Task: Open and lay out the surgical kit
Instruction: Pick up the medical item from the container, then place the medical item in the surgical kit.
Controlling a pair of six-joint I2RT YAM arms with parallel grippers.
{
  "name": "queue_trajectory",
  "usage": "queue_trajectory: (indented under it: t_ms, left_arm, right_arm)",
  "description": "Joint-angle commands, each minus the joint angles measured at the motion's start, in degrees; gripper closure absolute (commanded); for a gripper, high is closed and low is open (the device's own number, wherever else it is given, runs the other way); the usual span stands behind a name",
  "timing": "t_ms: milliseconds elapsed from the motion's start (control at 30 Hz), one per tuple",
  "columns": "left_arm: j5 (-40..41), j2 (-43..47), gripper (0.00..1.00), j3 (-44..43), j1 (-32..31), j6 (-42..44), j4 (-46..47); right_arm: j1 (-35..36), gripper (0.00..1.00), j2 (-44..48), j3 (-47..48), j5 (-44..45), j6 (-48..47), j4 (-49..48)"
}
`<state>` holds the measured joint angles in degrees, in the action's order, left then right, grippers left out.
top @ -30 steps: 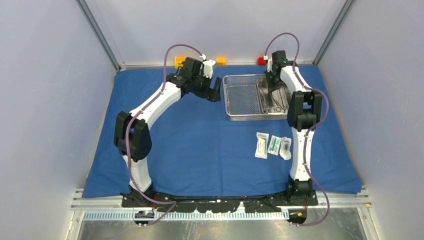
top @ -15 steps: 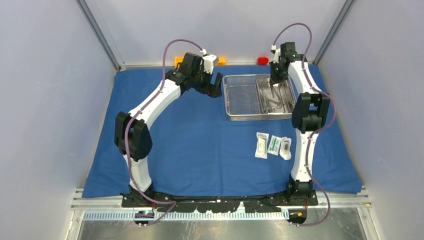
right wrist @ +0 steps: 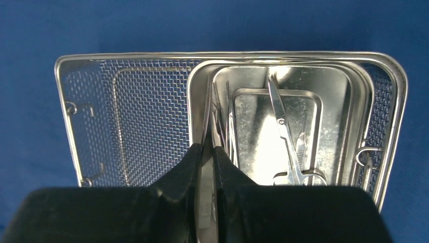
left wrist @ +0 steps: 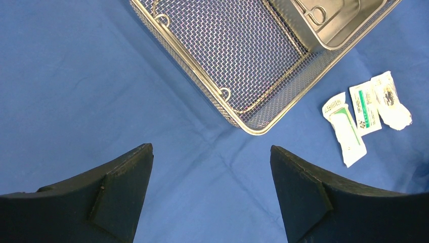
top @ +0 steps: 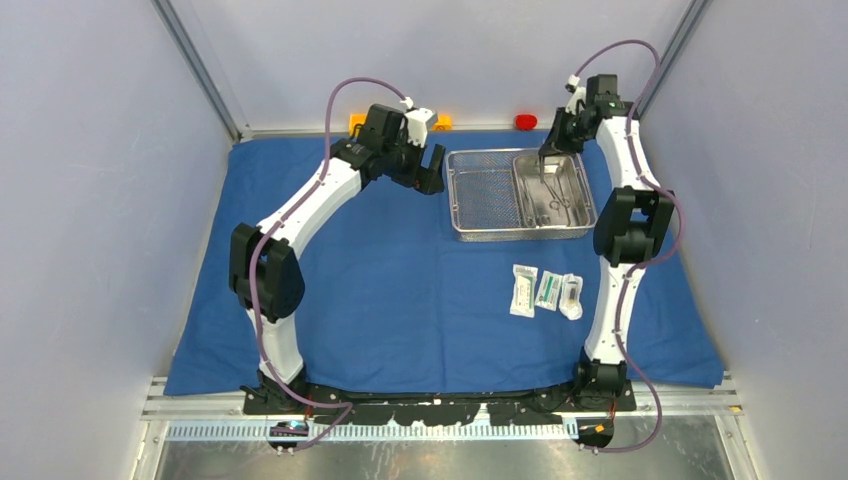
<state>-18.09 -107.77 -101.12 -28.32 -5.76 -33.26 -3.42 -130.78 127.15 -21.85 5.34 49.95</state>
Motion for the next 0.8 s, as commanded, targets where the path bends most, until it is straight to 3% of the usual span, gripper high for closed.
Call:
queue_trajectory:
  t_ms: [0, 200, 467, 600, 767]
  left_arm:
    - [-2.0, 0.5, 0.12, -1.7, 0.5, 0.1, 0.8]
    - [-8.4, 0.0, 0.12, -1.0, 0.5, -1.9, 2.7]
    - [-19.9, -2.4, 0.14, 3.0, 0.4, -9.8, 8.9]
    - [-25.7, -3.0, 0.19, 7.2, 0.2, -16.4, 15.8]
    - [-29.5, 1.2, 0.25, 17.9, 0.3, -23.2, 32.1]
  right_arm:
    - [-0.2, 1.0, 3.4, -1.8, -7.8, 6.1, -2.4]
    - [0.8, 1.0, 14.7, -22.8, -17.7, 14.5, -17.3]
    - [7.2, 1.0, 30.7, -51.2, -24.4, 18.4, -36.4]
    - [10.9, 1.0, 36.5, -60.8, -26.6, 19.5, -46.0]
    - [13.1, 1.0, 39.8, -68.3, -29.9, 25.3, -58.6]
